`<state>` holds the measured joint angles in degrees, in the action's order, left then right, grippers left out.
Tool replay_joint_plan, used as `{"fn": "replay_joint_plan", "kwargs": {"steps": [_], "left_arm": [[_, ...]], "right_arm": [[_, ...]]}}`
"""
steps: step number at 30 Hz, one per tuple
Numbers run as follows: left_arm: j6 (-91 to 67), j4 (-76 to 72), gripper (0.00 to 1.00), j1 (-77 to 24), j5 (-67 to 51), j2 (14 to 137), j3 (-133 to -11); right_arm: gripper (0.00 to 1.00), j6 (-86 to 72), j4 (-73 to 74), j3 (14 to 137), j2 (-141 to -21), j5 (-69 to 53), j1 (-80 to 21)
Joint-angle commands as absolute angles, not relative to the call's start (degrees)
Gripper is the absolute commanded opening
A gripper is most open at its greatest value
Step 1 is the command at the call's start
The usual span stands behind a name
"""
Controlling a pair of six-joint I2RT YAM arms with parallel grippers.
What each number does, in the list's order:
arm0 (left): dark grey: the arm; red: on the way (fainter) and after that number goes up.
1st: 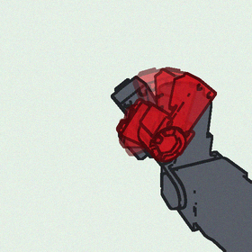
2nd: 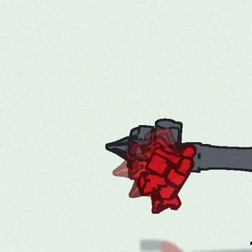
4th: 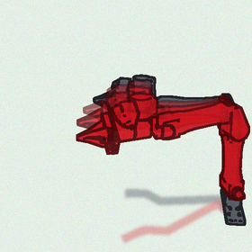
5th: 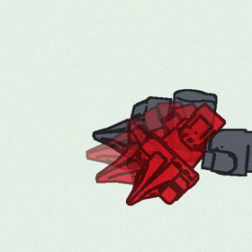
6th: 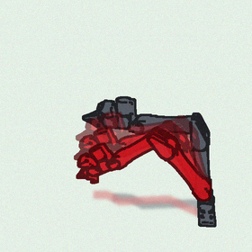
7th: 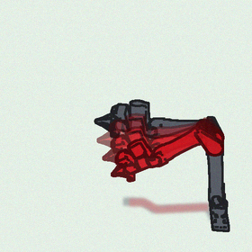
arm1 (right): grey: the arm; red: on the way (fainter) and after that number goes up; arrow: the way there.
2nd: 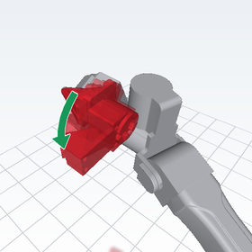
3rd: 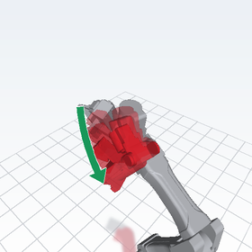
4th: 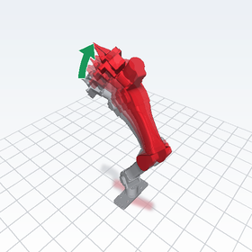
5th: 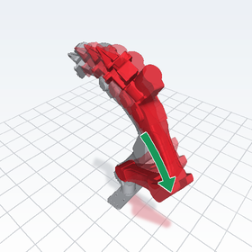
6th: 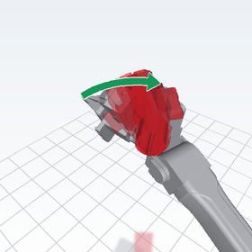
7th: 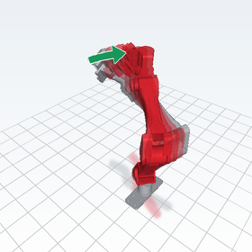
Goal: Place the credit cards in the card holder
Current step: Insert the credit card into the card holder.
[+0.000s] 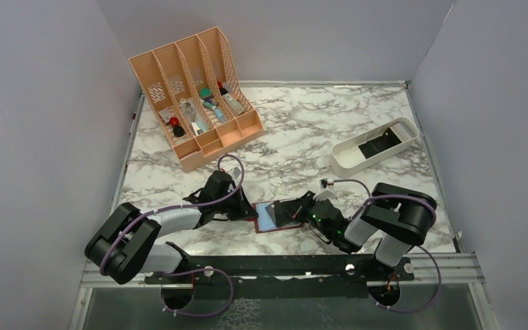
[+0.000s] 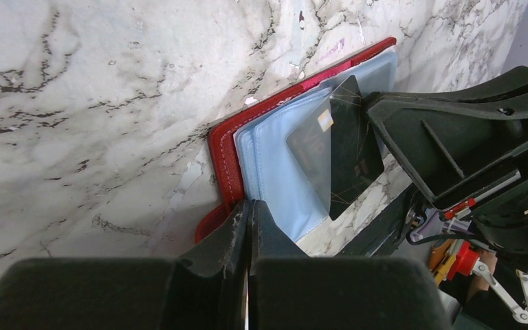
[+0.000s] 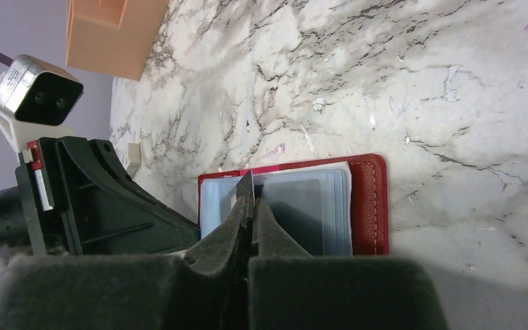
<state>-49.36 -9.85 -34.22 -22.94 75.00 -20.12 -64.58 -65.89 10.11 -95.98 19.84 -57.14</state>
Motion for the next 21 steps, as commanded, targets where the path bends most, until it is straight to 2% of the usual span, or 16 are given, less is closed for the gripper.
{"fn": "replay_joint_plan", "kwargs": {"steps": [1, 3, 4, 8, 10, 12, 14, 17, 21], "left_arm": [[-49.39, -8.28, 0.03, -34.84, -23.75, 74.66, -18.59], [-49.33, -8.18, 0.03, -34.89, -23.91, 74.66, -18.66], [-49.31, -8.20, 0.03, -34.89, -24.06, 74.70, -18.78], [-48.84, -6.93, 0.03, -34.89, -24.48, 74.01, -19.33], [-48.26, -5.82, 0.03, -34.93, -24.32, 73.14, -19.69], [-47.65, -4.67, 0.03, -34.94, -24.21, 72.49, -20.20], [-47.18, -3.76, 0.03, -34.89, -23.90, 71.94, -20.67], [-46.98, -3.58, 0.03, -34.94, -23.62, 71.83, -21.10], [-46.76, -3.56, 0.03, -34.89, -23.91, 72.26, -21.61]], "right_arm": [[0.01, -59.50, -76.28, 8.72, -99.73, 23.30, -58.22], [0.02, -57.84, -79.82, 8.43, -101.25, 21.83, -58.27], [0.06, -57.21, -81.09, 8.24, -101.57, 20.72, -58.25], [0.37, -50.23, -81.58, 6.22, -97.09, 11.02, -57.34], [0.42, -46.76, -70.64, 7.39, -88.94, 3.82, -55.06], [0.44, -43.98, -48.64, 12.47, -81.54, 2.22, -54.67], [0.47, -40.95, -34.24, 17.07, -76.69, 1.08, -54.62], [0.50, -38.46, -22.28, 20.38, -72.50, -1.89, -53.55], [0.53, -34.14, -11.76, 26.77, -73.08, -8.91, -51.96]]}}
